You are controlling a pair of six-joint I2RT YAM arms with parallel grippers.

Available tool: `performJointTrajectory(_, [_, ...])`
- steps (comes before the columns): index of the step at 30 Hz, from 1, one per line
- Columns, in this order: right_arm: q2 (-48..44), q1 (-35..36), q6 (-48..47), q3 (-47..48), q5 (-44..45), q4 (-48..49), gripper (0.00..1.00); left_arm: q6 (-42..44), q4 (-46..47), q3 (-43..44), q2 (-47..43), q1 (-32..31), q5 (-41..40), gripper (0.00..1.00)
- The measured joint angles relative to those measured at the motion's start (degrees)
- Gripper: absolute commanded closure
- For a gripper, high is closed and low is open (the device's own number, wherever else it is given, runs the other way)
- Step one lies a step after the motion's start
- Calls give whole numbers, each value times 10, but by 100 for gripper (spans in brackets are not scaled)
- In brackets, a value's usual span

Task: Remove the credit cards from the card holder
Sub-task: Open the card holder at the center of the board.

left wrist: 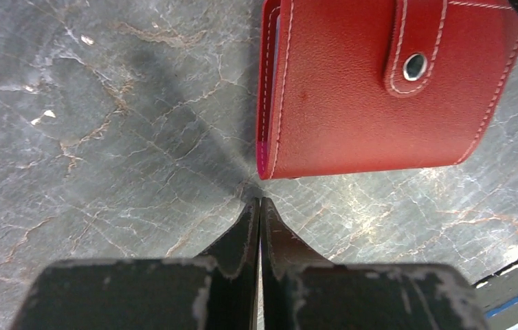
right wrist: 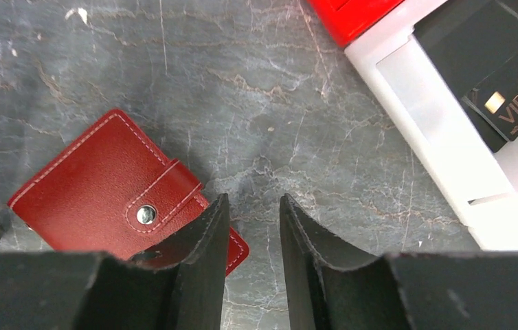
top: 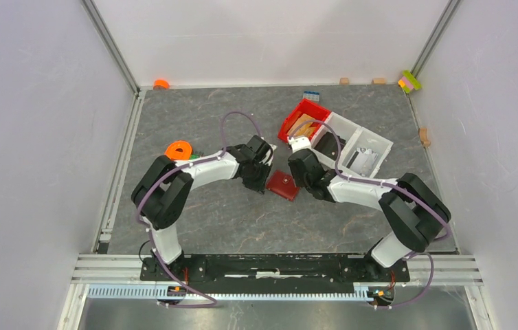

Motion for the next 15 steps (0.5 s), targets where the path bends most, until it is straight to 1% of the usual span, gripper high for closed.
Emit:
performJointTrajectory(2, [8, 0, 0, 2, -1, -10, 65, 0, 0, 0, 11, 0, 2, 96])
performJointTrajectory(4, [12, 0, 1, 3, -8, -18, 69, 0, 2, 1, 14, 0, 4, 96])
performJointTrajectory(7, [17, -1, 5, 3, -43, -27, 75, 0, 9, 9, 23, 1, 9, 97])
performJointTrajectory(8, [17, -1, 7, 3, -58, -29, 75, 0, 13, 13, 27, 3, 15, 97])
performJointTrajectory(12, [12, -2, 13, -4, -117, -24, 74, 0, 19, 28, 42, 12, 31, 96])
performJointTrajectory(15, [-7, -4, 16, -23, -147, -19, 67, 0, 30, 33, 48, 27, 41, 95])
